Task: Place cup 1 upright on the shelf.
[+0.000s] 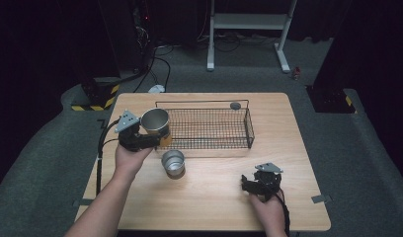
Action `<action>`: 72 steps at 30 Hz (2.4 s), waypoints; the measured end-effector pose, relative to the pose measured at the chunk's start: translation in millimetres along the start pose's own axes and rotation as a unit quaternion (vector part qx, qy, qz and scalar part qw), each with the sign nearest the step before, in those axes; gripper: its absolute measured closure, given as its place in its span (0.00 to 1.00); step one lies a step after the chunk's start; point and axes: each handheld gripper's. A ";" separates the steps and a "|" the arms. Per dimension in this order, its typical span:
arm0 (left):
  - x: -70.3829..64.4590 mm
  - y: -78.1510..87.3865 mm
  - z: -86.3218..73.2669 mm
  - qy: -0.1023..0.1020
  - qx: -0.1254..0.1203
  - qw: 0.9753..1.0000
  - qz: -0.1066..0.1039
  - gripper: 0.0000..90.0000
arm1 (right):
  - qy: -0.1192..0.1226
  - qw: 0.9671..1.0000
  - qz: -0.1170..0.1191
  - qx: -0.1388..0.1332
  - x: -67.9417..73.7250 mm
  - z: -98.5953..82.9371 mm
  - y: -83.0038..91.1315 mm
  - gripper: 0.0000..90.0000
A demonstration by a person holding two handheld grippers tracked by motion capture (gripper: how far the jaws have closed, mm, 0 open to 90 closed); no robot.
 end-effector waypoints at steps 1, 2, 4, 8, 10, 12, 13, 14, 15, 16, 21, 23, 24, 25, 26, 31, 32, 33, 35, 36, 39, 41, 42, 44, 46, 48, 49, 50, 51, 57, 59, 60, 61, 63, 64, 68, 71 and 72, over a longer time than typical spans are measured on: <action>0.1 -1.8 0.1 0.000 0.001 1.000 0.000 0.15 | 0.001 1.000 0.000 0.000 -0.1 0.0 0.0 0.13; -0.1 -3.8 0.1 -0.001 0.002 1.000 0.000 0.15 | 0.000 1.000 0.000 0.000 0.0 0.0 0.0 0.13; -0.8 -8.7 -1.1 -0.007 0.005 1.000 0.001 0.15 | -0.001 1.000 0.000 0.000 0.3 -0.1 0.1 0.13; -0.1 -16.4 -4.1 -0.005 0.007 1.000 0.004 0.15 | 0.000 1.000 0.000 0.000 0.3 -0.3 0.3 0.13; 0.7 -19.3 -4.3 0.002 0.004 1.000 0.006 0.15 | 0.000 1.000 0.000 0.000 0.3 -0.3 0.3 0.13; 0.8 -22.8 -3.1 0.003 0.007 1.000 0.006 0.15 | 0.000 1.000 0.000 0.000 0.2 -0.2 0.3 0.13; 0.4 -24.9 -2.7 0.003 0.007 1.000 0.006 0.15 | 0.000 1.000 0.001 0.000 0.2 -0.1 0.3 0.13; 0.6 -27.2 -2.1 0.000 0.008 1.000 0.005 0.15 | 0.000 1.000 0.001 0.000 0.2 0.0 0.1 0.13; 0.1 -29.5 -1.8 0.001 0.009 1.000 0.003 0.15 | 0.000 1.000 0.001 0.000 0.2 0.0 0.0 0.13; -0.2 -31.9 -1.7 0.001 0.010 1.000 0.003 0.15 | -0.001 1.000 0.001 0.000 0.2 0.1 -0.1 0.13; -1.7 -43.0 -4.8 0.006 0.012 1.000 0.002 0.15 | 0.000 1.000 0.001 0.000 0.2 0.1 -0.1 0.13; -1.0 -47.5 -4.9 0.005 0.020 1.000 0.002 0.15 | 0.000 1.000 0.001 0.000 0.2 0.1 -0.1 0.13; -1.0 -49.7 -4.6 0.005 0.021 1.000 0.002 0.15 | 0.000 1.000 0.001 0.000 0.3 0.1 -0.1 0.13; -0.6 -51.9 -4.0 0.003 0.022 1.000 0.001 0.15 | 0.000 1.000 0.001 0.000 0.3 0.0 0.0 0.13; 0.0 -54.1 -3.4 0.000 0.023 1.000 0.000 0.15 | 0.000 1.000 0.001 0.000 0.3 0.1 0.0 0.13; 1.8 -65.2 -2.8 0.009 0.026 1.000 -0.002 0.15 | 0.000 1.000 0.001 0.000 0.2 0.1 -0.1 0.13; 2.3 -67.2 -3.2 0.009 0.028 1.000 -0.004 0.15 | 0.000 1.000 0.001 0.000 0.3 0.0 0.0 0.13; 2.7 -69.0 -3.8 0.008 0.028 1.000 -0.003 0.15 | 0.000 1.000 0.001 0.000 0.3 0.0 -0.1 0.13; 4.2 -72.6 -5.3 0.011 0.029 1.000 -0.002 0.15 | 0.000 1.000 0.001 0.000 0.3 0.0 -0.1 0.13; 4.9 -74.7 -6.1 0.013 0.030 0.999 0.001 0.15 | -0.002 1.000 0.001 0.001 0.5 0.1 0.0 0.13; 7.4 -80.3 -8.1 0.011 0.033 0.999 0.003 0.15 | -0.002 1.000 0.001 0.001 0.5 0.2 0.0 0.13; 9.1 -83.9 -9.3 0.010 0.036 0.999 0.004 0.15 | 0.000 1.000 0.001 0.001 0.2 0.1 -0.1 0.13; 9.6 -85.7 -10.3 0.011 0.034 0.999 0.006 0.15 | 0.000 1.000 0.001 0.001 0.3 0.1 -0.1 0.13; 11.7 -89.0 -12.6 0.011 0.030 0.999 0.007 0.15 | 0.001 1.000 0.001 0.000 0.1 0.2 -0.4 0.13; 13.8 -92.3 -15.2 0.013 0.025 1.000 0.007 0.15 | 0.001 1.000 0.001 0.000 0.1 0.2 -0.4 0.13; 16.3 -95.2 -17.9 0.009 0.025 1.000 0.013 0.15 | 0.001 1.000 0.001 0.000 0.2 0.2 -0.4 0.13; 17.5 -96.7 -19.3 0.007 0.026 1.000 0.016 0.15 | 0.001 1.000 0.001 0.000 0.1 0.2 -0.4 0.13; 19.2 -99.1 -20.9 0.008 0.030 0.999 0.017 0.15 | 0.000 1.000 0.001 0.000 0.3 0.2 -0.3 0.13; 20.5 -101.2 -21.5 0.006 0.039 0.999 0.017 0.15 | 0.000 1.000 0.001 0.000 0.4 0.3 -0.3 0.13; 26.1 -113.0 -29.2 0.002 0.066 0.998 0.023 0.15 | 0.000 1.000 0.001 0.000 0.4 0.4 -0.4 0.13; 27.7 -116.5 -31.5 0.008 0.075 0.997 0.021 0.15 | 0.000 1.000 0.001 0.000 0.4 0.3 -0.5 0.13; 28.5 -118.6 -33.0 0.008 0.080 0.997 0.021 0.15 | 0.000 1.000 0.001 0.000 0.4 0.4 -0.4 0.13; 28.6 -119.9 -33.8 0.009 0.084 0.996 0.022 0.15 | 0.000 1.000 0.001 0.000 0.4 0.3 -0.4 0.13; 28.9 -123.1 -35.4 0.010 0.095 0.995 0.029 0.15 | 0.000 1.000 0.001 0.000 0.4 0.4 -0.4 0.13; 29.4 -124.0 -35.7 0.010 0.100 0.994 0.030 0.15 | 0.000 1.000 0.001 0.000 0.3 0.3 -0.4 0.13; 32.1 -129.4 -38.0 0.018 0.123 0.992 0.033 0.15 | 0.000 1.000 0.001 0.000 0.4 0.3 -0.4 0.13; 33.3 -132.9 -41.1 0.021 0.140 0.989 0.034 0.15 | 0.000 1.000 0.001 0.000 0.4 0.3 -0.4 0.13; 33.7 -133.9 -42.1 0.019 0.146 0.989 0.034 0.15 | 0.000 1.000 0.001 0.000 0.4 0.3 -0.4 0.13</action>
Point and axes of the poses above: each handheld gripper's, and its own axes: y roughly backward along the jaws, z roughly out of its top, x roughly to its left, and after that the axes turned 12 degrees about -x, right-handed
